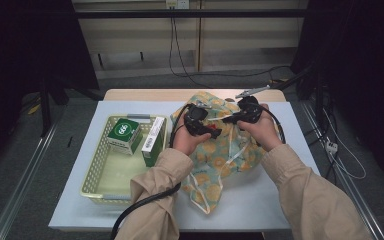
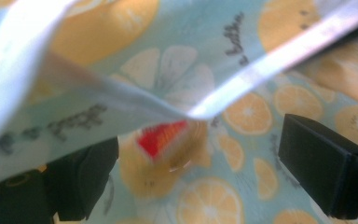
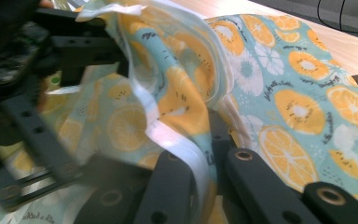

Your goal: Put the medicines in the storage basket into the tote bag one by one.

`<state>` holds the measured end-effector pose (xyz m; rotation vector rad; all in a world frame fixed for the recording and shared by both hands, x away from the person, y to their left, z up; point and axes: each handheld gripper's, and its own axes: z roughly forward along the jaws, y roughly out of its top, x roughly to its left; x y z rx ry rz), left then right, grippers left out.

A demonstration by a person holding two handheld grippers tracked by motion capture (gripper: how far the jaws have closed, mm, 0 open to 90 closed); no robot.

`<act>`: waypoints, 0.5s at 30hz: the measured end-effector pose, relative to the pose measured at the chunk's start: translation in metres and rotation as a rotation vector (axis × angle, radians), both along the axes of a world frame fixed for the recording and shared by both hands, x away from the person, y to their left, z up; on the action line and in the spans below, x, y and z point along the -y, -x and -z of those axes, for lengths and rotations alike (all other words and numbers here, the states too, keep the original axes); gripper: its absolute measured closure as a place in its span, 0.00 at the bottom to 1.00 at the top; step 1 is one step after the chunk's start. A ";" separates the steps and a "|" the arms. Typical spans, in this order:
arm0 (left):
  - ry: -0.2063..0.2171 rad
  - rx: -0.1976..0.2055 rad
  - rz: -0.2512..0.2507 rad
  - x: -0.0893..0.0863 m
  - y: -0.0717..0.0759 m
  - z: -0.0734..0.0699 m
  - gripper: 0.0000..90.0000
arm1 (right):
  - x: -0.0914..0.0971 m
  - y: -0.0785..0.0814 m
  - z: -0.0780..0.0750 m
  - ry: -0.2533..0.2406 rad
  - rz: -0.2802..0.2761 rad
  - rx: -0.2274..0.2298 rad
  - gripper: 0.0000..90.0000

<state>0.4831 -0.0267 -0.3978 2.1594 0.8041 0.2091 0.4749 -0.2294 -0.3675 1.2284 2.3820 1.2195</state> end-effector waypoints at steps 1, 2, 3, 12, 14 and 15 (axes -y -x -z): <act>0.002 0.002 0.003 -0.002 0.003 -0.002 0.13 | 0.000 0.000 0.000 0.002 0.000 0.001 0.99; -0.003 0.007 0.012 -0.004 0.006 -0.004 0.13 | -0.001 0.001 0.000 0.008 0.001 0.001 0.99; -0.011 0.006 0.018 -0.006 0.009 -0.006 0.13 | -0.002 0.002 0.000 0.011 -0.001 0.000 0.99; -0.009 -0.011 0.046 -0.032 0.032 -0.024 0.11 | -0.010 0.007 0.003 0.032 -0.010 -0.002 0.99; -0.003 -0.023 0.062 -0.037 0.037 -0.029 0.10 | -0.010 0.008 0.005 0.034 -0.009 -0.004 0.99; 0.001 -0.024 0.066 -0.040 0.039 -0.031 0.10 | -0.010 0.009 0.006 0.033 -0.006 -0.003 0.99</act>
